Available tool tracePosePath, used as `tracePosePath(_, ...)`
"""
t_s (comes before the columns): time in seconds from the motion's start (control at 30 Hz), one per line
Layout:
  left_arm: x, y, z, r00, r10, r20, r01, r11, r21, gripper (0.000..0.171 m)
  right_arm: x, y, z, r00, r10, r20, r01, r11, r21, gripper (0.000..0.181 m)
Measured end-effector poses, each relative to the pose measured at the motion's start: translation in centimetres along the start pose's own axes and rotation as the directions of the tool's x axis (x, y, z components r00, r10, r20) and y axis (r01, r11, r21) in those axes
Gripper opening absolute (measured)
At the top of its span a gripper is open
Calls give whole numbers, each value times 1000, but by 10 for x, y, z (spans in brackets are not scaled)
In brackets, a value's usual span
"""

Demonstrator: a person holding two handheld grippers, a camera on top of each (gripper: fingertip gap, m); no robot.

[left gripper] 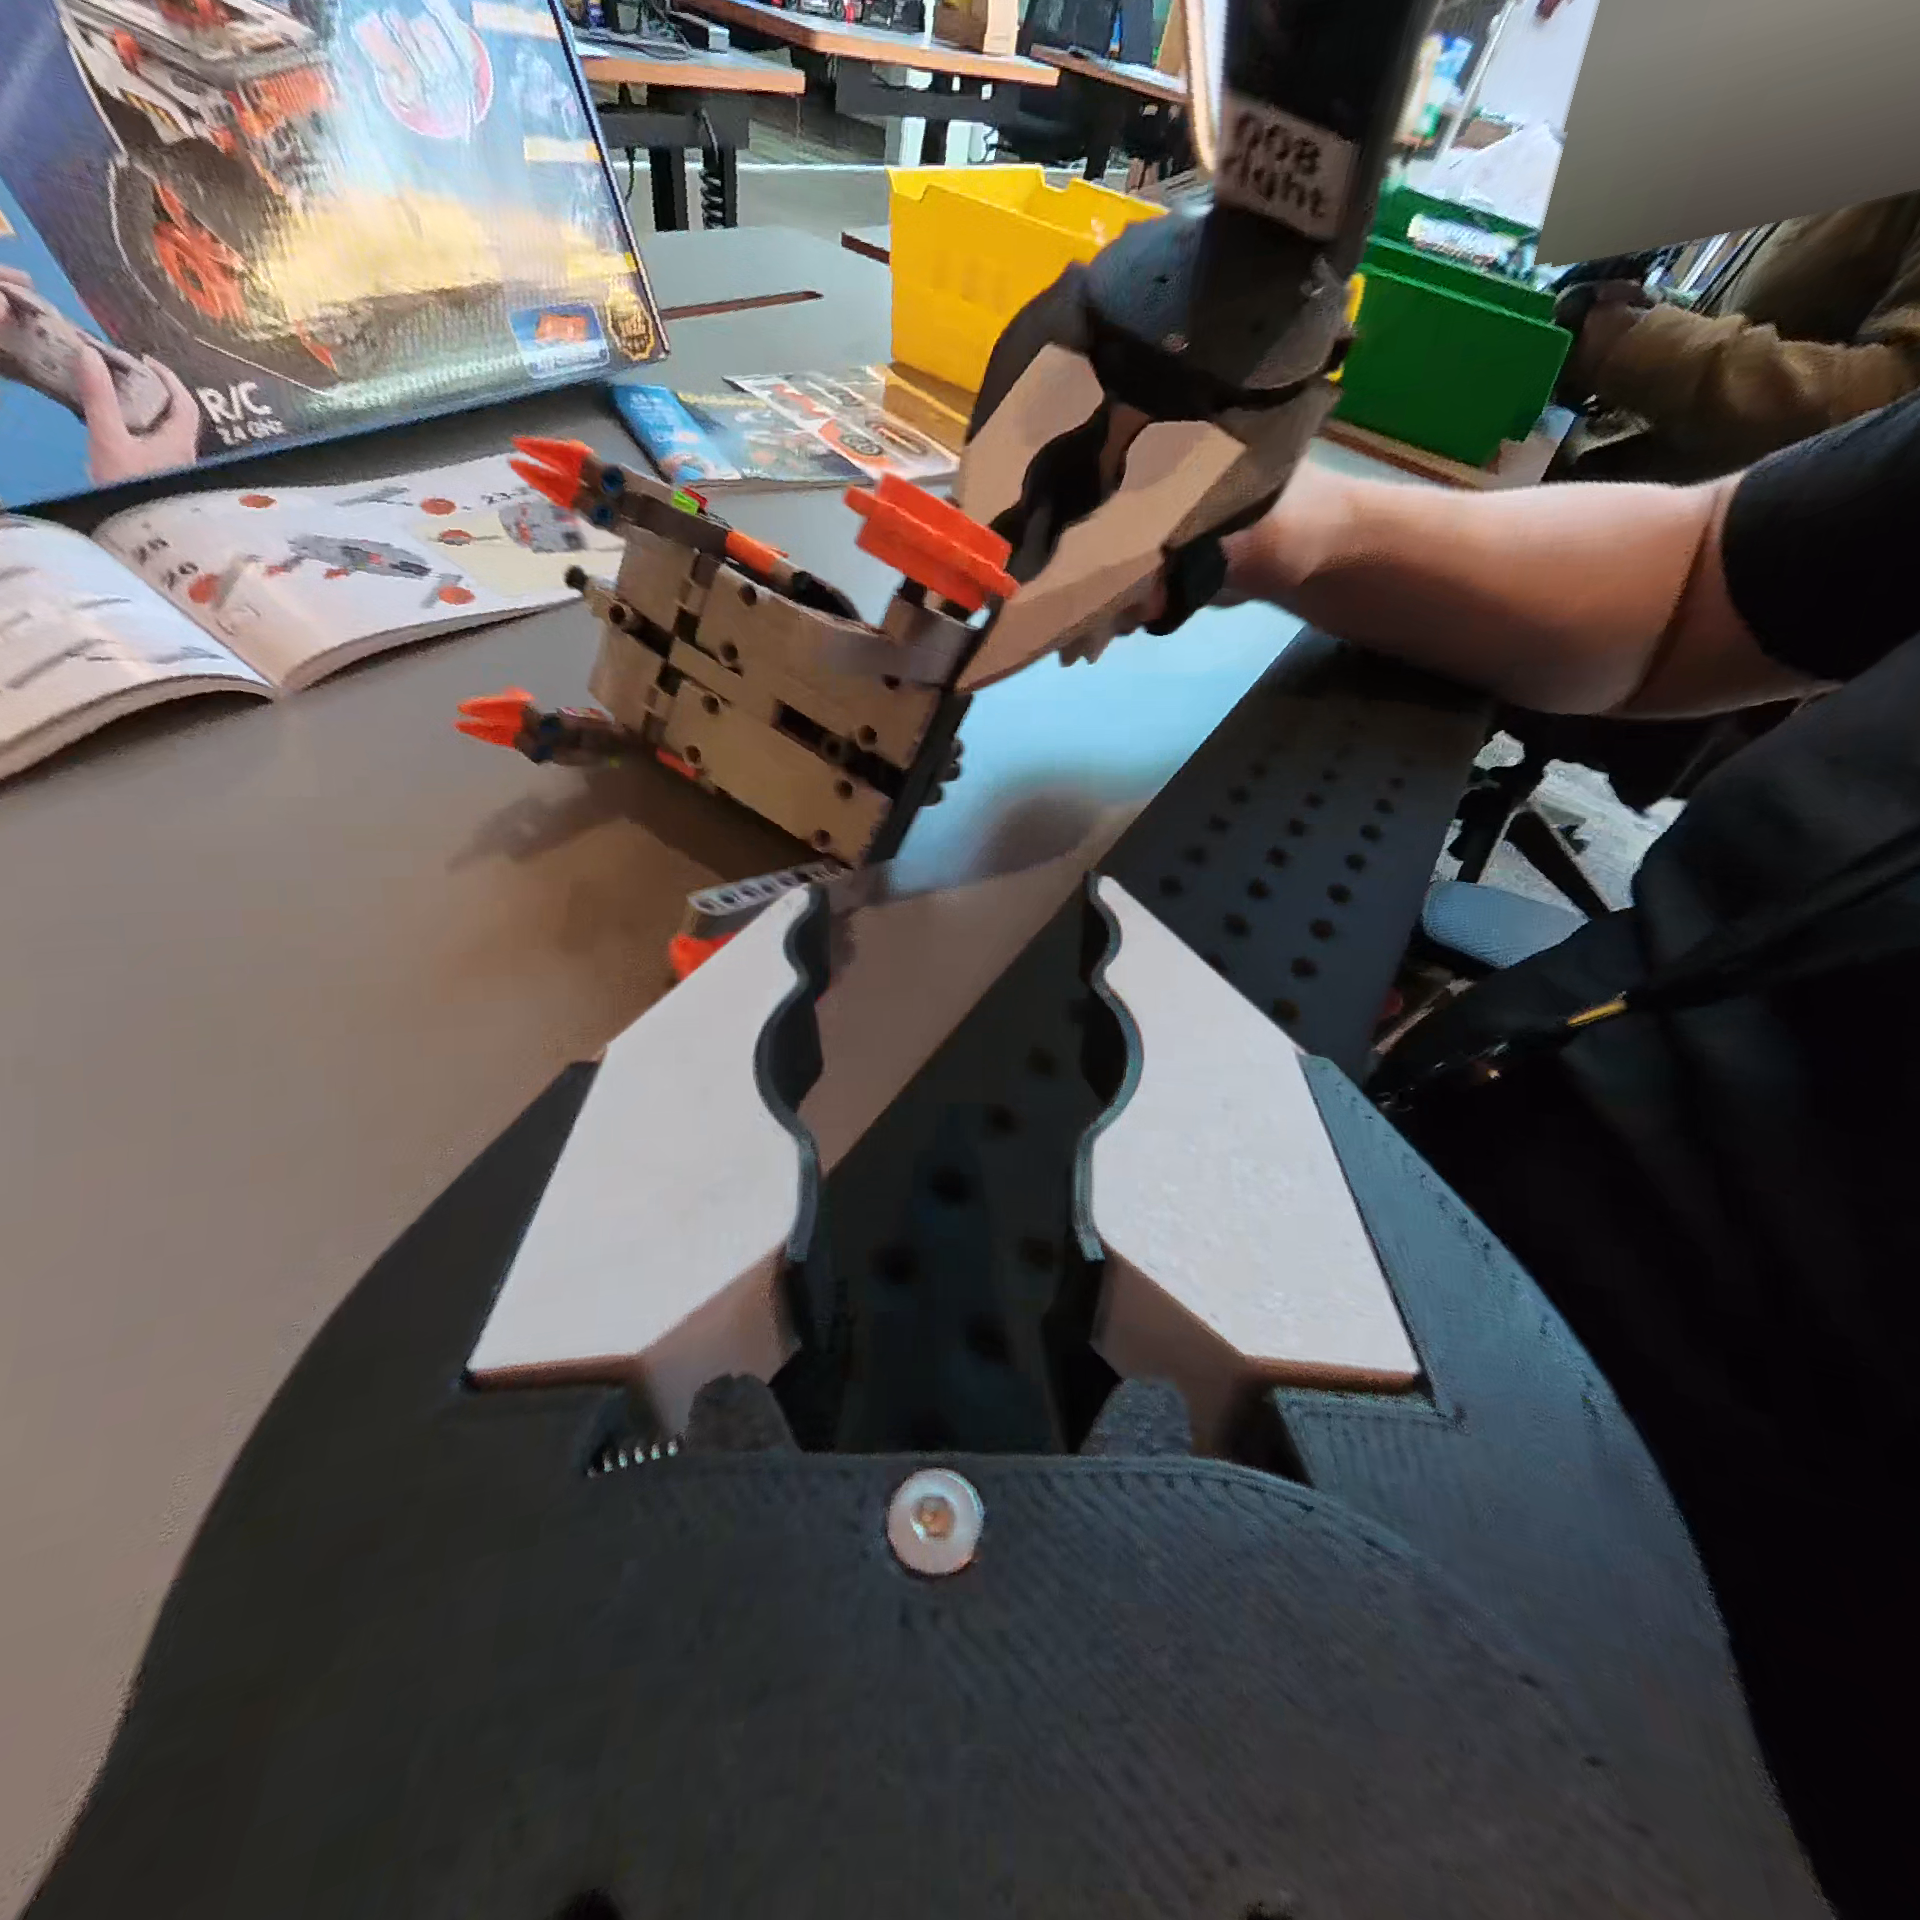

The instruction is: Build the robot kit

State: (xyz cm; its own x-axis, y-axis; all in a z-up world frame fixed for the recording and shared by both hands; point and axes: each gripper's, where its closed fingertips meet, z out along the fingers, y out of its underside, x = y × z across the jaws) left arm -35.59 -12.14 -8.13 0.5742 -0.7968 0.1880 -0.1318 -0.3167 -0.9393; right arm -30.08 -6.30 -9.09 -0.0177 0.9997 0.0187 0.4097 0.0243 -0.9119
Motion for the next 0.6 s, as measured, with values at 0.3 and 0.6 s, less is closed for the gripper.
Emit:
tracePosePath(0.3,4,2,41,935,-350,-59,347,936,-52,36,46,-33,-26,815,547,189,-579,761,292,6)
tracePosePath(0.6,-27,-50,63,759,-552,-345,627,763,158,22,67,-33,-50,519,713,472,-853,396,339,5)
